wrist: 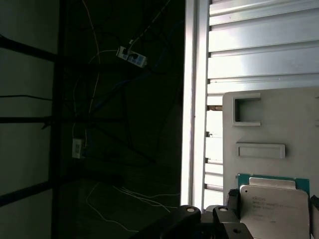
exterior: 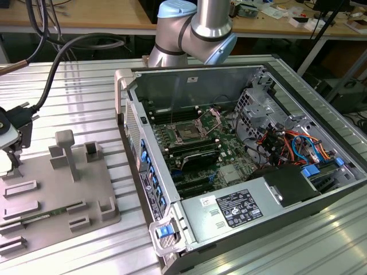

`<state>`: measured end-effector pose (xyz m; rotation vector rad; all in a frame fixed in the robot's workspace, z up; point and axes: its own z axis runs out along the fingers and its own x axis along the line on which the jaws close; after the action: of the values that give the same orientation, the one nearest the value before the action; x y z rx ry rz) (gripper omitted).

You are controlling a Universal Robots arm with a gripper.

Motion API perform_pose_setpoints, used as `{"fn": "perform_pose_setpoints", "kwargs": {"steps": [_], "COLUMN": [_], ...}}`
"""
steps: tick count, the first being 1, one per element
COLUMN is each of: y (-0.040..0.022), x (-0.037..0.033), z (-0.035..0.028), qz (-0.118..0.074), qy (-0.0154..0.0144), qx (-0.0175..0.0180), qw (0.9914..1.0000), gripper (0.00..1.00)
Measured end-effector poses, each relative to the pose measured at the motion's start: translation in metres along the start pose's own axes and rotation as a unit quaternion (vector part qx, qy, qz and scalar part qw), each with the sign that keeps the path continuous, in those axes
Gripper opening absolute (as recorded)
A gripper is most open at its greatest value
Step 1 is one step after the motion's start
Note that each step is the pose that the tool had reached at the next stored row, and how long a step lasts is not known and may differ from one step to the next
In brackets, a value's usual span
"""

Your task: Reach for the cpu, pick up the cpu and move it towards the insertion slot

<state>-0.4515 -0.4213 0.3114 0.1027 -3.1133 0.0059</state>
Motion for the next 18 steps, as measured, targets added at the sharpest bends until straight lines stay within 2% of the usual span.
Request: {"fn": "perform_pose_setpoints", "kwargs": {"steps": [5,7,9,18], "y": [-0.0001,-0.0001,-0.0001,-0.0003], "x": [-0.0002,0.0000,0.0001,-0.0022], "z": [-0.0026,-0.0073,-0.0093,-0.0095], "qz": [0.000,0.000,0.000,0.000], "qy": [0.0000,0.0001,0.0001,0.0001], "qx": [0.0000,0.0000,0.0000,0.0000], "qw": [1.00000,1.00000,1.00000,1.00000], "gripper": [0.55,0.55,0.55,0.55]}}
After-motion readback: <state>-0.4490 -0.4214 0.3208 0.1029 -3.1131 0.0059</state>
